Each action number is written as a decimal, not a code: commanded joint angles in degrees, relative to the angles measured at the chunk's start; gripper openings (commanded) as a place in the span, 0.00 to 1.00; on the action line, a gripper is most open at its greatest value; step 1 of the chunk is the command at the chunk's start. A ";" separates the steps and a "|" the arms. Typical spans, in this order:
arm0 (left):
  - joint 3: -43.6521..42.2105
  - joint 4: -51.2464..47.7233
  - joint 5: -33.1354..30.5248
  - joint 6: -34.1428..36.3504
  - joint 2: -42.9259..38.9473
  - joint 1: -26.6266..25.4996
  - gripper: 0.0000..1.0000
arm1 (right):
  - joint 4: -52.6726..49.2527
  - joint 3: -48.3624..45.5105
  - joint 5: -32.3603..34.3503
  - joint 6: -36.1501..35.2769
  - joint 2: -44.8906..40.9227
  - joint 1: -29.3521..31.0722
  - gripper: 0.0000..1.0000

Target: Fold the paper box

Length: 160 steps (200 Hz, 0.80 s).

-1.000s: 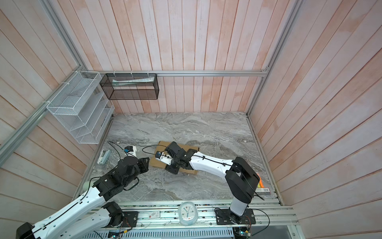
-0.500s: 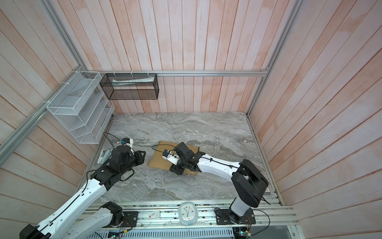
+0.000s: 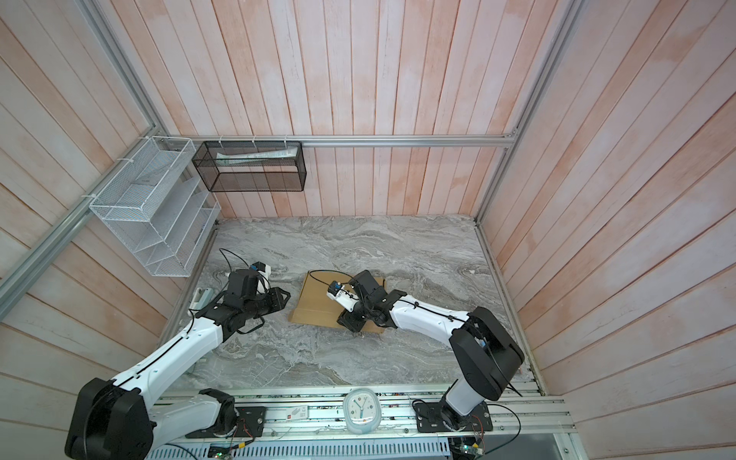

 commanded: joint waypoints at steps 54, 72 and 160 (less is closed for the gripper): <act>1.57 5.21 5.55 2.87 6.71 0.82 0.30 | 0.40 -1.12 -0.18 1.25 0.01 -2.51 0.47; 1.21 5.33 4.80 3.34 7.62 0.90 0.31 | 0.88 -1.40 0.11 1.56 -0.19 -2.89 0.44; -0.73 9.56 5.75 4.05 11.36 1.00 0.31 | 2.04 -1.60 1.13 2.69 -0.45 -3.95 0.40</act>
